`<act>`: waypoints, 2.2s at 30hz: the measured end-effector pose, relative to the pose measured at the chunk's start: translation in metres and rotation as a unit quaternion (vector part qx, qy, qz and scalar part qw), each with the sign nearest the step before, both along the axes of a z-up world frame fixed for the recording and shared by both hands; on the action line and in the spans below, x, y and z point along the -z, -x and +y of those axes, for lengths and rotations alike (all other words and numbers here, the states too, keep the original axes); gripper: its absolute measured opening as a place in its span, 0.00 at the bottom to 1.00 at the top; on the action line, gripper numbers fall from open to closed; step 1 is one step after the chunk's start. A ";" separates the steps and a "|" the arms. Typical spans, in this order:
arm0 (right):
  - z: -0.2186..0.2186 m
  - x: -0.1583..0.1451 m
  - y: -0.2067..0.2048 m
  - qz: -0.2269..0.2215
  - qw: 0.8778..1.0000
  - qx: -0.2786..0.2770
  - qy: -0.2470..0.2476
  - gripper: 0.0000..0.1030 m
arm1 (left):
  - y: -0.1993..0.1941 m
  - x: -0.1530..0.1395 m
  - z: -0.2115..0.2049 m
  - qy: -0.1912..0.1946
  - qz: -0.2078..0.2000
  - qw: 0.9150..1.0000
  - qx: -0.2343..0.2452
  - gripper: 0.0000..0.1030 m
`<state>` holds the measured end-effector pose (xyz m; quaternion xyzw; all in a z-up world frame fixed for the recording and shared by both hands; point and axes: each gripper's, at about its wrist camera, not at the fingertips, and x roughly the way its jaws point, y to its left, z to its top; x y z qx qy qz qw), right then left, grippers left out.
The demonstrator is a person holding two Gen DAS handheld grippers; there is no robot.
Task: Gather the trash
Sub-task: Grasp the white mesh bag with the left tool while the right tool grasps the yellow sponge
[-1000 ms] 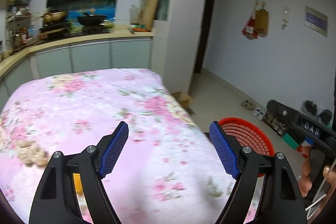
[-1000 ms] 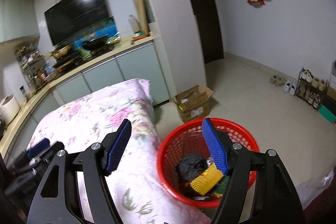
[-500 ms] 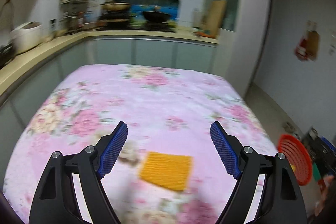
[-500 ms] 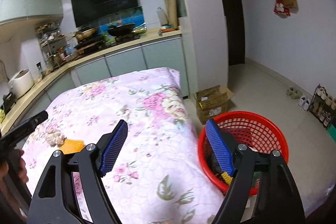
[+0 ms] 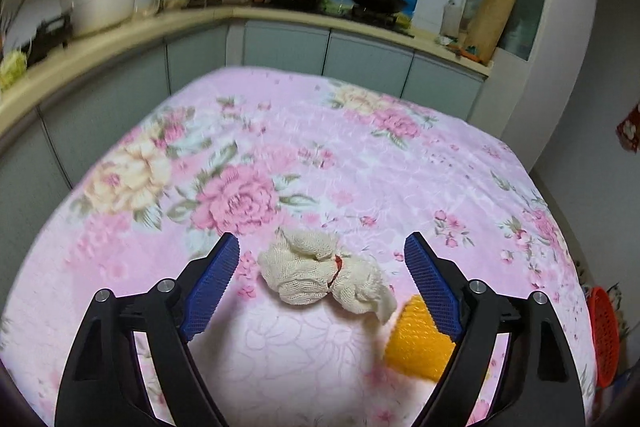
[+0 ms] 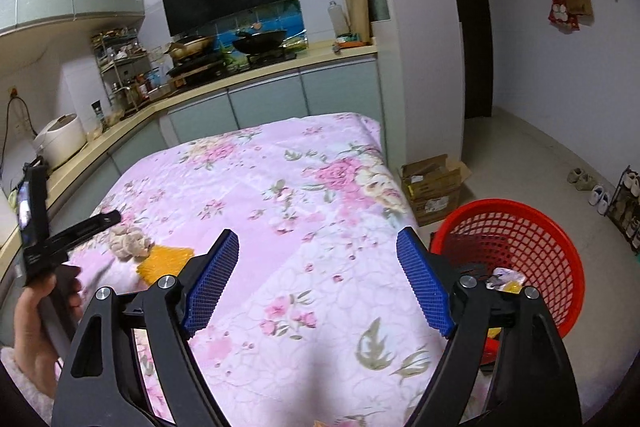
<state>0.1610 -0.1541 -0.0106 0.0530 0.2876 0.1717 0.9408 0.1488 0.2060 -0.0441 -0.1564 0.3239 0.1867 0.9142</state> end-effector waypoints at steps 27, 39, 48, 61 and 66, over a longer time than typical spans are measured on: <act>0.058 0.012 -0.003 0.024 0.998 -0.061 0.025 0.79 | -0.029 0.036 0.000 0.027 0.030 0.999 0.027 0.39; 0.107 0.023 -0.012 0.025 0.992 -0.115 0.055 0.79 | 0.007 0.005 -0.003 -0.028 -0.010 0.999 0.021 0.38; 0.157 0.031 -0.023 0.020 0.981 -0.169 0.096 0.79 | 0.037 -0.008 0.018 -0.022 -0.033 0.999 -0.004 0.38; 0.210 0.053 -0.041 0.053 0.959 -0.252 0.121 0.79 | 0.048 -0.007 0.023 -0.021 -0.040 0.999 -0.007 0.38; 0.218 0.072 -0.054 0.104 0.953 -0.258 0.121 0.79 | 0.049 -0.006 0.024 -0.018 -0.040 0.999 -0.009 0.38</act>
